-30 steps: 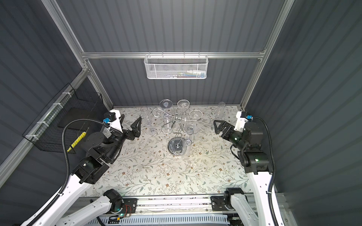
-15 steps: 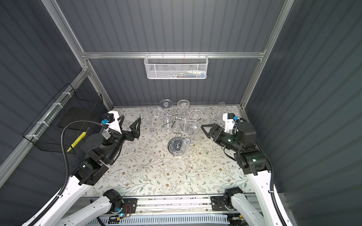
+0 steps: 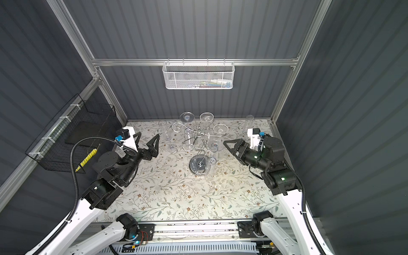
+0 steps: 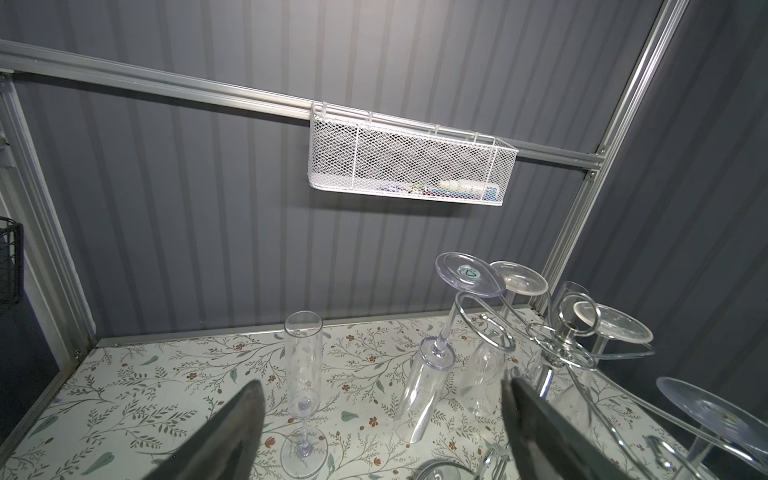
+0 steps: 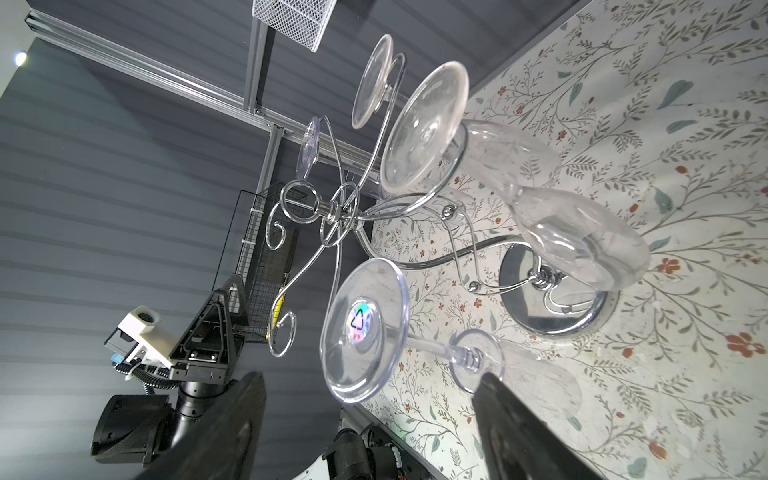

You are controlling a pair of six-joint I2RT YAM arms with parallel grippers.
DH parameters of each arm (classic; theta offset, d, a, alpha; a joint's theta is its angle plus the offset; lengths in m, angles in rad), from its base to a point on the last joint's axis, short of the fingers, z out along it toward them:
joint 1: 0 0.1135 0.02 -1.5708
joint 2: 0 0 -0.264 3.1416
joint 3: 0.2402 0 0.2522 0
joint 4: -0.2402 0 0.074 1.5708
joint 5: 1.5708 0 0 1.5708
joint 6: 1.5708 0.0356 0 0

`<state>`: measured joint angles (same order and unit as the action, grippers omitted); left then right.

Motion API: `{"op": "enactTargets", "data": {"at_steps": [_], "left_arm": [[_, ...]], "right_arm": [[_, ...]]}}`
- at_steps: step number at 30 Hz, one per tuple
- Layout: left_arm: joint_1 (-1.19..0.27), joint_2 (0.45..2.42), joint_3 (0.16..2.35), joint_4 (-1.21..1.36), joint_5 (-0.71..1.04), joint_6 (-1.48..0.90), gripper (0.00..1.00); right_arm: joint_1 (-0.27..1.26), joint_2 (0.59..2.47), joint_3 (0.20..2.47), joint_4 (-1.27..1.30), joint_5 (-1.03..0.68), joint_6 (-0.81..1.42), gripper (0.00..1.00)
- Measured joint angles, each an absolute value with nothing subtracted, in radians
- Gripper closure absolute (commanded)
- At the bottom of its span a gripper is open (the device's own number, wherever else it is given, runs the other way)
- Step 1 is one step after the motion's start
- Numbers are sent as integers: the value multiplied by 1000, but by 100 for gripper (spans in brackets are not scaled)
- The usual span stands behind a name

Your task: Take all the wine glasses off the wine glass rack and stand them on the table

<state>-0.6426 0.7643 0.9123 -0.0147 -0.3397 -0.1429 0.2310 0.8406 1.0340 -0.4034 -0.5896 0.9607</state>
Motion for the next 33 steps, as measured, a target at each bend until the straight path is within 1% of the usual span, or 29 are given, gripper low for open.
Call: {"op": "enactTargets", "data": {"at_steps": [10,16,24,33], "left_arm": [[-643,764,902,-15,-340,-143,9],[-643,769,900,-15,-340,-147,9],[-643,775,900,-15,-340,-160,9],[-643,775,900,-19,-340,-170,9]], "right_arm": [[236,876,953,-290,-647,1056,24],[239,899,917,-220,-670,1112,30],[240,926,891,-111,-696,1178,46],[251,947,868,-37,-716,1221,57]]}}
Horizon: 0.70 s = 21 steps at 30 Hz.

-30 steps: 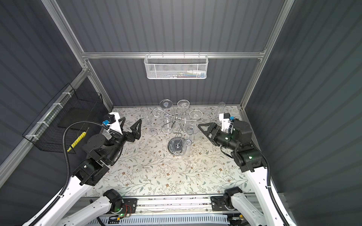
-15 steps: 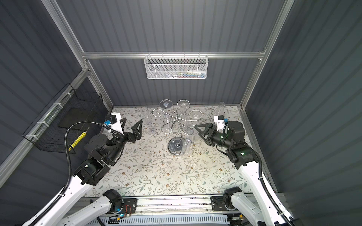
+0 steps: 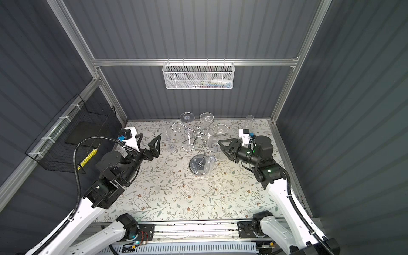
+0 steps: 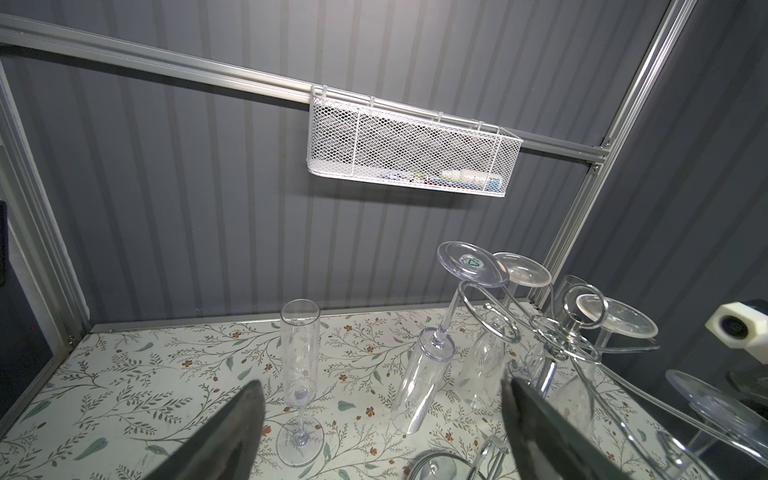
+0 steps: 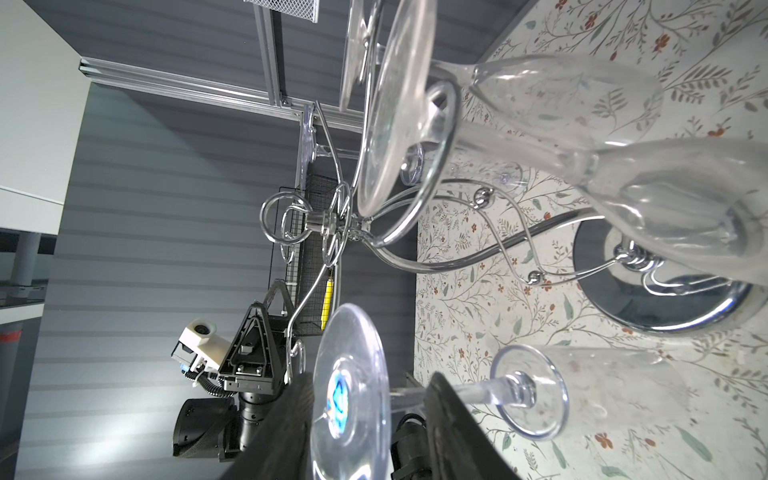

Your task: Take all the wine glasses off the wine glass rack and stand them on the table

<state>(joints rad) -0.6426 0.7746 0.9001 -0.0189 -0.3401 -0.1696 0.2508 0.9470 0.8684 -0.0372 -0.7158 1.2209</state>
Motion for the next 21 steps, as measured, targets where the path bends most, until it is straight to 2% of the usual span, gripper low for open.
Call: {"op": "enactTargets", "data": {"at_steps": [7,21], "left_arm": [[-643,777,900,-23,-340,-170,9],[-643,779,900,-31,-339,-188,9]], "right_arm": [[254,947,858,-7,-719,1233,64],[261,937,852,15,-719,1235,72]]}}
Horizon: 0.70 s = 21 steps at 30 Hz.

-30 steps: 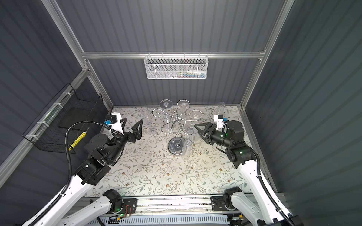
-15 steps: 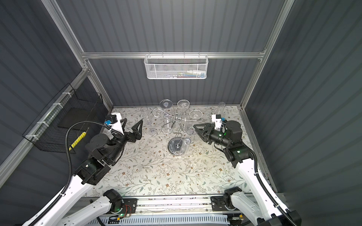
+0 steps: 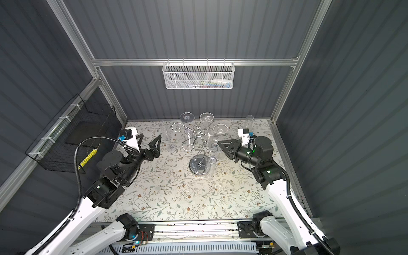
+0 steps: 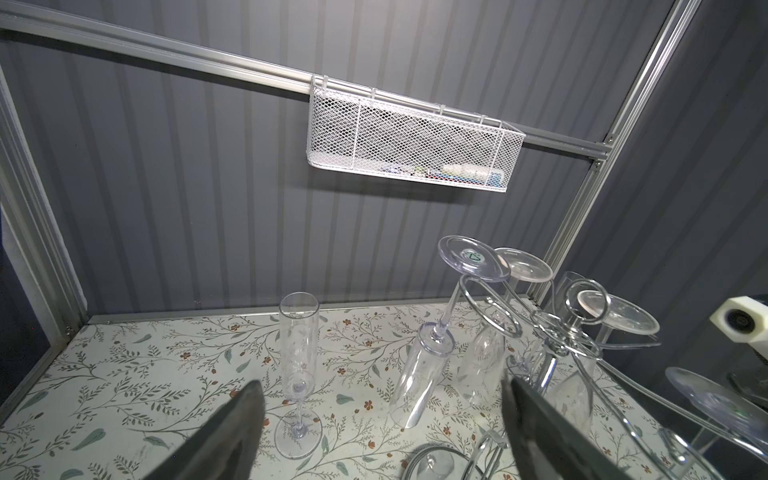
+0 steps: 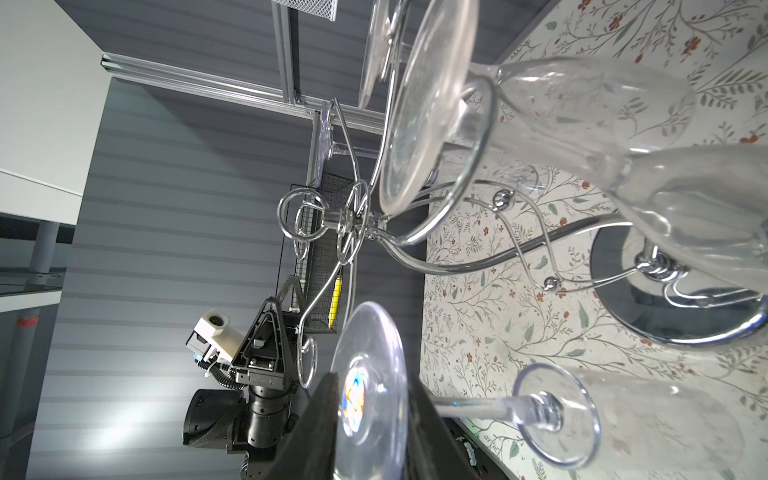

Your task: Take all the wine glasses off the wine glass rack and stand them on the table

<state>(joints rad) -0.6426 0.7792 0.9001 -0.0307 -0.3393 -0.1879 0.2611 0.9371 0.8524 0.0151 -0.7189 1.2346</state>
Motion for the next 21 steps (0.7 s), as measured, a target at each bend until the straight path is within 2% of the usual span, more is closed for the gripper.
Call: {"op": "enactTargets", "data": {"at_steps": [12,21], "left_arm": [[-643,770,900,-46,-340,-196,9],[-643,761,900,-53,-340,-196,9]], "right_arm": [[262,920,838,31,-719,1250,78],[262,887,809,55,-718,1258,90]]}}
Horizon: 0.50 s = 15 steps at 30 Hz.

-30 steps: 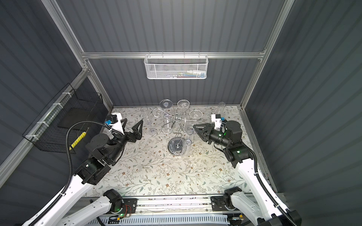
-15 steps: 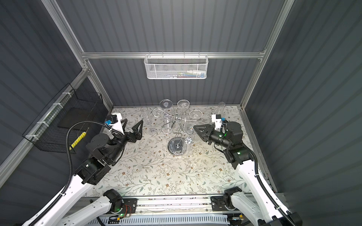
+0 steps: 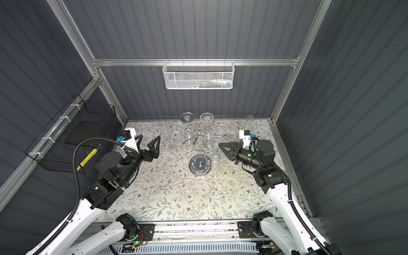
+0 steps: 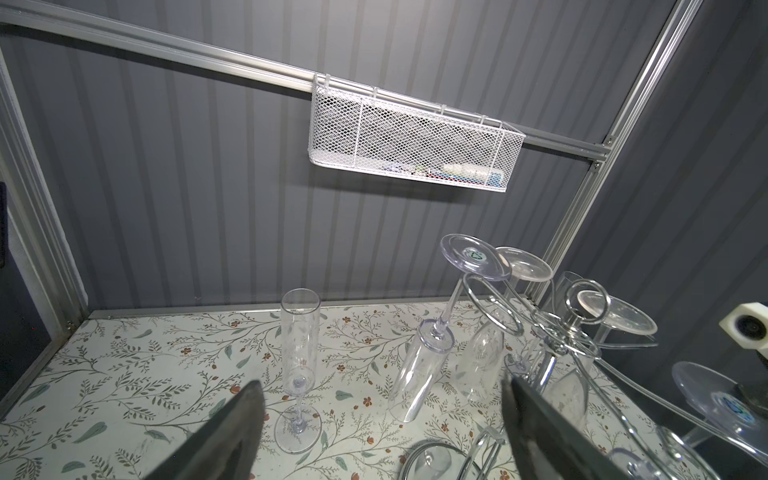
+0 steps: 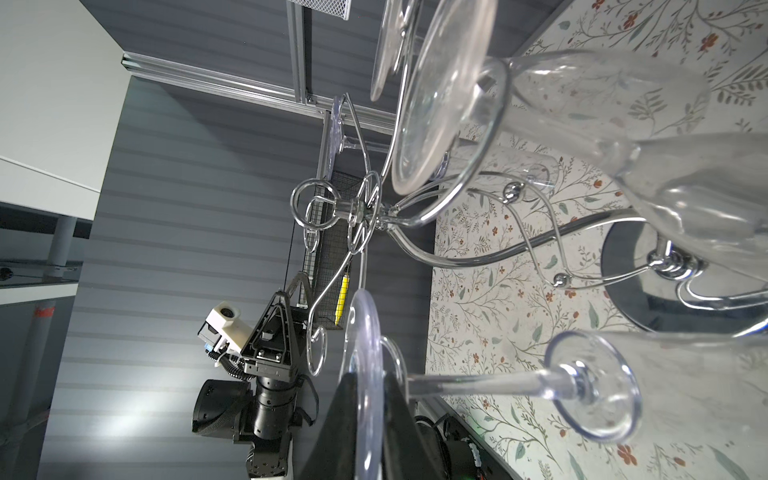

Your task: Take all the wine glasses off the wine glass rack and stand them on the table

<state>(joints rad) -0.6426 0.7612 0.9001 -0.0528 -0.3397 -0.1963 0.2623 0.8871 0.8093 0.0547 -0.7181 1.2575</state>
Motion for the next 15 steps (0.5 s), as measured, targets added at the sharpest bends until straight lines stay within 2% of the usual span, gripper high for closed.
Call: {"op": "enactTargets", "data": {"at_steps": [4,15], "left_arm": [[-643,761,900,-53,-340,-200,9],[-643,761,900,-53,-339,-215,10]], "right_arm": [[264,886,803,66,-715,1267,100],[264,870,758,161,-701,1359,100]]}}
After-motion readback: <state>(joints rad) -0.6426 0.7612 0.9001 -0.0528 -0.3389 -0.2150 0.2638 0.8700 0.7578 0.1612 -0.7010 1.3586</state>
